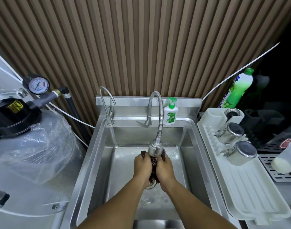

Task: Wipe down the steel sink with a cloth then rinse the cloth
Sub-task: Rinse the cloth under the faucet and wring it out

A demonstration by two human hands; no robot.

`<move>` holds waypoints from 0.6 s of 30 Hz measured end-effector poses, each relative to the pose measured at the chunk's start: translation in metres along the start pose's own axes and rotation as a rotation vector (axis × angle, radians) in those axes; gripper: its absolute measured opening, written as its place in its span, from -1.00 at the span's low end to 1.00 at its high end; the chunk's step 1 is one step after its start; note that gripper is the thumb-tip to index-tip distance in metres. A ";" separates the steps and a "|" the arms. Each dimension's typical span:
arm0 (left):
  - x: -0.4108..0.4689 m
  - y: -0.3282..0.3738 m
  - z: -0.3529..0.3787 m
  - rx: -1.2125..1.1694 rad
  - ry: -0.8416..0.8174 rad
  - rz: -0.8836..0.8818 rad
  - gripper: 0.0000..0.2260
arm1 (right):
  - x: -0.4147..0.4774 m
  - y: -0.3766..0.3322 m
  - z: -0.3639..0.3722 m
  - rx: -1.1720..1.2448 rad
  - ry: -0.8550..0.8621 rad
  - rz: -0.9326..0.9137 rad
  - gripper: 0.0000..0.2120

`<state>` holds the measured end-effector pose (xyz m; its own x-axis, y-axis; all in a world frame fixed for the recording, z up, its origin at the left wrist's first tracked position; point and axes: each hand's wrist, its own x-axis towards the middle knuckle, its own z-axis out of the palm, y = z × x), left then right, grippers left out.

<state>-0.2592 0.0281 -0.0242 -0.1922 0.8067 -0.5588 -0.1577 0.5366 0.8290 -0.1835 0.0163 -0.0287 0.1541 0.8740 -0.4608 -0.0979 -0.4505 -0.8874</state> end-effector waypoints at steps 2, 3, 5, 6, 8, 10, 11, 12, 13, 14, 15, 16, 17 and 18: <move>-0.006 -0.001 0.001 0.027 -0.089 0.057 -0.78 | 0.002 0.001 -0.001 -0.060 0.052 0.014 -0.73; -0.010 -0.001 0.002 0.037 -0.110 0.067 -0.83 | 0.003 0.000 0.001 -0.051 0.094 0.058 -0.70; -0.012 0.001 0.004 0.052 -0.094 0.041 -0.83 | 0.005 0.000 0.005 -0.011 0.147 0.129 -0.67; -0.010 0.002 0.005 0.039 -0.067 0.010 -0.76 | 0.002 -0.003 0.008 0.000 0.133 0.150 -0.66; -0.003 0.003 0.005 -0.008 -0.019 -0.078 -0.56 | 0.001 -0.001 0.013 0.031 0.103 0.199 -0.53; -0.005 0.003 0.006 0.023 -0.055 -0.113 -0.62 | 0.008 0.006 0.011 0.070 0.099 0.229 -0.51; -0.011 0.004 0.007 0.056 -0.083 -0.099 -0.70 | 0.015 0.011 0.008 0.081 0.118 0.229 -0.55; -0.014 0.003 0.008 0.089 -0.099 -0.081 -0.73 | 0.022 0.016 0.004 0.081 0.121 0.239 -0.58; -0.015 0.000 0.008 0.112 -0.100 -0.068 -0.72 | 0.026 0.020 0.004 0.077 0.114 0.248 -0.60; -0.013 -0.002 0.006 0.133 -0.097 -0.061 -0.71 | 0.024 0.021 0.006 0.083 0.087 0.270 -0.62; -0.008 -0.003 0.004 0.128 -0.085 -0.059 -0.71 | 0.015 0.018 0.010 0.084 0.056 0.282 -0.65; -0.001 -0.004 0.001 0.105 -0.059 -0.061 -0.72 | 0.006 0.012 0.014 0.065 0.032 0.280 -0.69; 0.005 -0.004 -0.001 0.095 -0.040 -0.066 -0.73 | 0.000 0.009 0.015 0.026 0.019 0.267 -0.72; 0.008 -0.004 -0.001 0.113 -0.024 -0.069 -0.75 | -0.002 0.006 0.013 -0.024 0.021 0.251 -0.73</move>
<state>-0.2610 0.0321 -0.0318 -0.1609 0.7722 -0.6147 -0.0598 0.6141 0.7870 -0.1973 0.0143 -0.0332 0.1488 0.7302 -0.6668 -0.1124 -0.6574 -0.7451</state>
